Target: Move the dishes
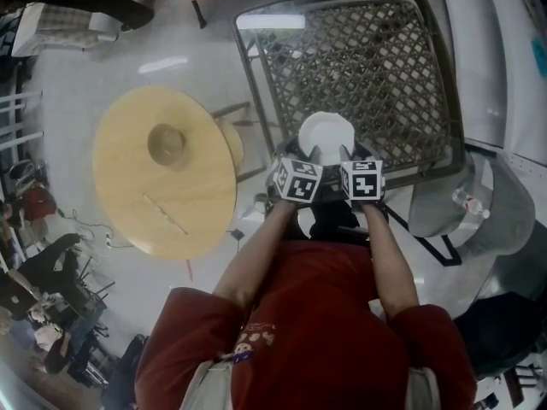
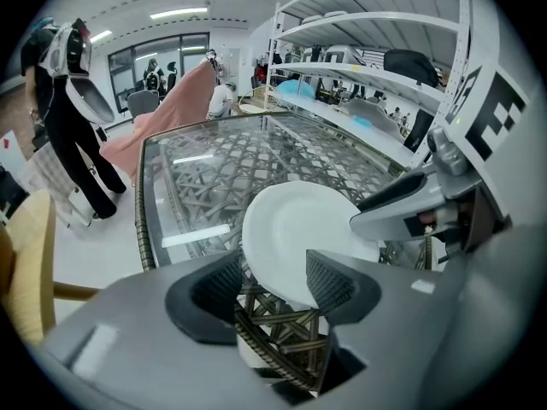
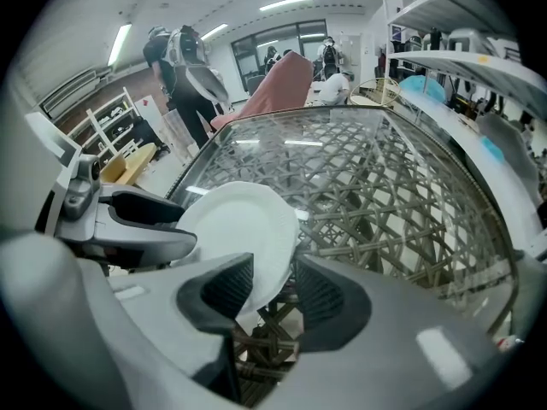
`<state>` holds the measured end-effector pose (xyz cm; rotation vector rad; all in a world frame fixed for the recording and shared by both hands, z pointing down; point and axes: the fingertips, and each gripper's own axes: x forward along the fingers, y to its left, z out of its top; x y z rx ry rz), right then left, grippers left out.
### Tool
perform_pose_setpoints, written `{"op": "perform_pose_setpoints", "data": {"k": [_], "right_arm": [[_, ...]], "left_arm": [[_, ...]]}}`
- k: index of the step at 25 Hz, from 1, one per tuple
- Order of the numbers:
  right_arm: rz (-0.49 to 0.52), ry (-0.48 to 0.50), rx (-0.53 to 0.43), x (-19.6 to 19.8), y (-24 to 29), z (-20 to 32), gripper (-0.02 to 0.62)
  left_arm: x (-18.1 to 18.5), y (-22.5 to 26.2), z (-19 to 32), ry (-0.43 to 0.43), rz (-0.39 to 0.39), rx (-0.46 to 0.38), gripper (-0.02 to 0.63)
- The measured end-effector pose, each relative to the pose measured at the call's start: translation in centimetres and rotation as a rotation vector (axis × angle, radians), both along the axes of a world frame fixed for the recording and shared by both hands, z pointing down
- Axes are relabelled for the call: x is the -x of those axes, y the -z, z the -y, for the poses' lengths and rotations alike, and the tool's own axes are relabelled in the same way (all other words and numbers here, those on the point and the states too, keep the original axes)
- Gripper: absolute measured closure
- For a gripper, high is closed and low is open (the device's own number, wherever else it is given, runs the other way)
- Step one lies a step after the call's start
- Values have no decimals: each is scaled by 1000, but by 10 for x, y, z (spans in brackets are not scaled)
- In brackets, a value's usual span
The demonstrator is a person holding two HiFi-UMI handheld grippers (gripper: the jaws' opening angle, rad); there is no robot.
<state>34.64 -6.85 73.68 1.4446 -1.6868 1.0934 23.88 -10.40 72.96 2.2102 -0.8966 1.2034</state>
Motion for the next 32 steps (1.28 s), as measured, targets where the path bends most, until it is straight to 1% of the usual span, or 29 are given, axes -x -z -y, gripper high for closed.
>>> {"op": "perform_pose_setpoints", "data": {"k": [5, 12, 17, 21, 24, 29, 32], "right_arm": [[-2, -48, -46, -2, 14, 9, 443], [-15, -24, -123, 11, 37, 19, 443], [-25, -2, -204, 23, 64, 29, 443], [-40, 8, -293, 29, 99, 48, 443], [-35, 26, -351, 38, 114, 60, 443], [-22, 66, -445, 75, 139, 64, 443], [-13, 76, -518, 92, 160, 67, 443]], "left_arm": [[5, 9, 5, 9, -7, -13, 354], [21, 33, 11, 70, -38, -55, 354], [35, 53, 15, 118, -63, -93, 354], [44, 88, 27, 176, -102, -149, 354], [51, 107, 36, 211, -125, -205, 354], [86, 128, 35, 280, -151, -298, 354], [107, 146, 35, 325, -169, -360, 354]]}}
